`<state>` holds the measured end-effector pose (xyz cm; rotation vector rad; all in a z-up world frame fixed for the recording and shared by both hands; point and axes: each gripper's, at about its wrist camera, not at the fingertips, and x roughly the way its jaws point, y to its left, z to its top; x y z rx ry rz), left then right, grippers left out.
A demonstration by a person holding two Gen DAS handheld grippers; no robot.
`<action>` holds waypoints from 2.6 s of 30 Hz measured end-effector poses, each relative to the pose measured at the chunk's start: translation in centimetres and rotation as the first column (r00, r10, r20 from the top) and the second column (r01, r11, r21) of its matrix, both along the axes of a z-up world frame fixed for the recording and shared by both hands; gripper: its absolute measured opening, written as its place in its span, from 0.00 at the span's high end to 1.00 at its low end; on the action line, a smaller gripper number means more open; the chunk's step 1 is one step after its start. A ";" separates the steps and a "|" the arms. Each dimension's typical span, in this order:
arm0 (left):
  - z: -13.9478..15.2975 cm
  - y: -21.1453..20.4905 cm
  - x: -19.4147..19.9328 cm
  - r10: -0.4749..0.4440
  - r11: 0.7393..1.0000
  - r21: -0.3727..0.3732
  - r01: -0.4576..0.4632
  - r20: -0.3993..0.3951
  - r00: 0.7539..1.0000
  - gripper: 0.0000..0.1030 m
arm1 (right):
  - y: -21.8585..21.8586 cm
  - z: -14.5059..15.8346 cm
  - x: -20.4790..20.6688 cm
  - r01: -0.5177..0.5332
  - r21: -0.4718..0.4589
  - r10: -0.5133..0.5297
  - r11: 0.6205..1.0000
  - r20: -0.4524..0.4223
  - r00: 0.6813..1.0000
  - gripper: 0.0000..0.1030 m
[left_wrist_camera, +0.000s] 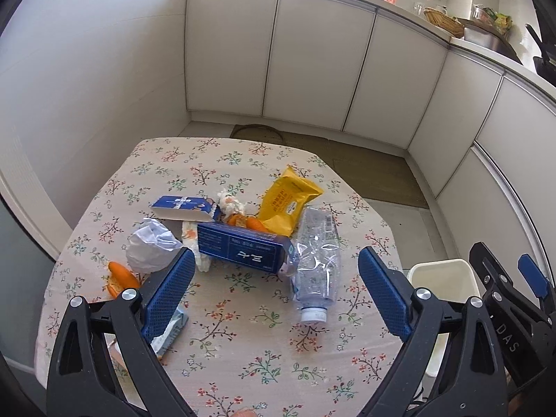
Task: Collect trash
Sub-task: 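Move both tools back over the table toward the remaining trash, then grasp the orange peel with the left tool while the right tool grasps the crumpled white paper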
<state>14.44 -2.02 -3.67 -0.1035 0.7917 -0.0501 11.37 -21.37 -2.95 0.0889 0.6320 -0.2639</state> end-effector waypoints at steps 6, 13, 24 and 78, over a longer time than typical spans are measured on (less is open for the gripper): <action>-0.6 3.4 0.1 0.065 0.998 0.009 -0.065 -0.022 0.998 0.12 | 2.9 -0.2 0.8 -0.050 0.007 0.050 0.999 -0.004 0.999 0.06; -1.2 7.8 0.2 0.144 0.989 -0.012 -0.145 -0.060 0.988 0.12 | 6.6 -1.2 2.0 -0.111 0.018 0.111 0.994 -0.027 0.993 0.06; -5.9 14.6 2.4 0.212 0.975 -0.015 -0.223 -0.255 0.943 0.15 | 10.9 -2.9 3.5 -0.181 0.026 0.183 0.983 -0.075 0.980 0.06; -1.9 25.7 -0.5 0.301 0.932 -0.133 -0.338 -0.236 0.924 0.86 | 30.7 -12.9 11.8 -0.837 0.025 0.814 0.546 -0.249 0.524 0.35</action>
